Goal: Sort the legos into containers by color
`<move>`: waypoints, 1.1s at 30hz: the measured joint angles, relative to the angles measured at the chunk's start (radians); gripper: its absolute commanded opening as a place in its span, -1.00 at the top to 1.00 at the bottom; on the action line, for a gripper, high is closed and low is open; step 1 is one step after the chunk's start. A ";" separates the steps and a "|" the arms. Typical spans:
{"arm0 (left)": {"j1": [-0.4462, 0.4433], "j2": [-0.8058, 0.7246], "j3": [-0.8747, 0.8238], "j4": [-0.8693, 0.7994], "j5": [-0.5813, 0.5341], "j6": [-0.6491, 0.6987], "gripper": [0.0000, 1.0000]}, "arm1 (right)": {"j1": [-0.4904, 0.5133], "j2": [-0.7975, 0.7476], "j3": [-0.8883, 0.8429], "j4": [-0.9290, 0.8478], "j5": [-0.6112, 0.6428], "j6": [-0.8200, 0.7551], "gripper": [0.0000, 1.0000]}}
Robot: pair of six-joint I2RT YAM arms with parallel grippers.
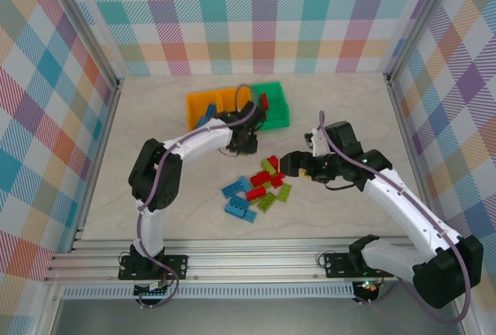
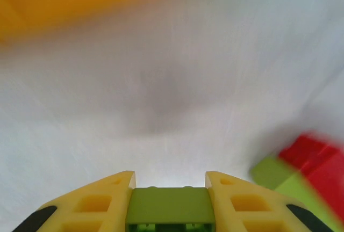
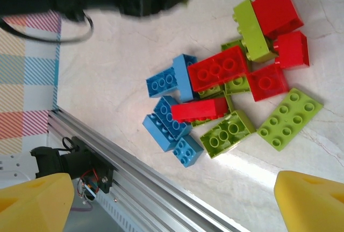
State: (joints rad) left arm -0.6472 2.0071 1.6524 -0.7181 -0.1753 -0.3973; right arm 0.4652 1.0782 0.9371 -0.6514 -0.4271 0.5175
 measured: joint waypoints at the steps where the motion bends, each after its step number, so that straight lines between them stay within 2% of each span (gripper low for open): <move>1: 0.015 0.000 0.050 -0.001 -0.019 0.001 0.61 | 0.000 -0.004 0.001 0.003 0.003 0.001 -0.93; 6: 0.109 0.047 0.330 0.019 -0.130 0.003 0.61 | 0.000 -0.008 0.002 0.007 0.018 0.010 -0.93; 13: 0.159 0.292 0.550 0.037 -0.146 0.027 0.48 | 0.000 -0.055 0.002 0.000 0.034 0.022 -0.93; 15: 0.162 0.375 0.606 0.027 -0.132 0.028 0.36 | 0.000 -0.064 0.002 -0.004 0.038 0.022 -0.93; 18: 0.165 0.449 0.638 0.001 -0.114 0.034 0.05 | 0.000 -0.068 0.002 -0.011 0.044 0.022 -0.93; 21: 0.166 0.461 0.639 -0.031 -0.102 0.041 -0.06 | 0.000 -0.073 0.002 -0.016 0.050 0.022 -0.93; 27: 0.166 0.393 0.608 -0.036 -0.076 0.051 -0.09 | 0.000 -0.058 0.004 -0.046 0.128 0.019 -0.91; 30: 0.162 0.237 0.459 -0.011 -0.048 0.051 -0.10 | 0.003 -0.001 0.007 -0.050 0.179 0.013 -0.88; 33: 0.148 -0.009 0.254 0.044 0.005 0.051 -0.14 | 0.032 0.089 0.021 -0.055 0.229 -0.002 -0.86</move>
State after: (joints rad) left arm -0.4995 1.9980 1.9060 -0.6739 -0.1707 -0.3462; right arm 0.4969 1.1675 0.9585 -0.7067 -0.1986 0.5152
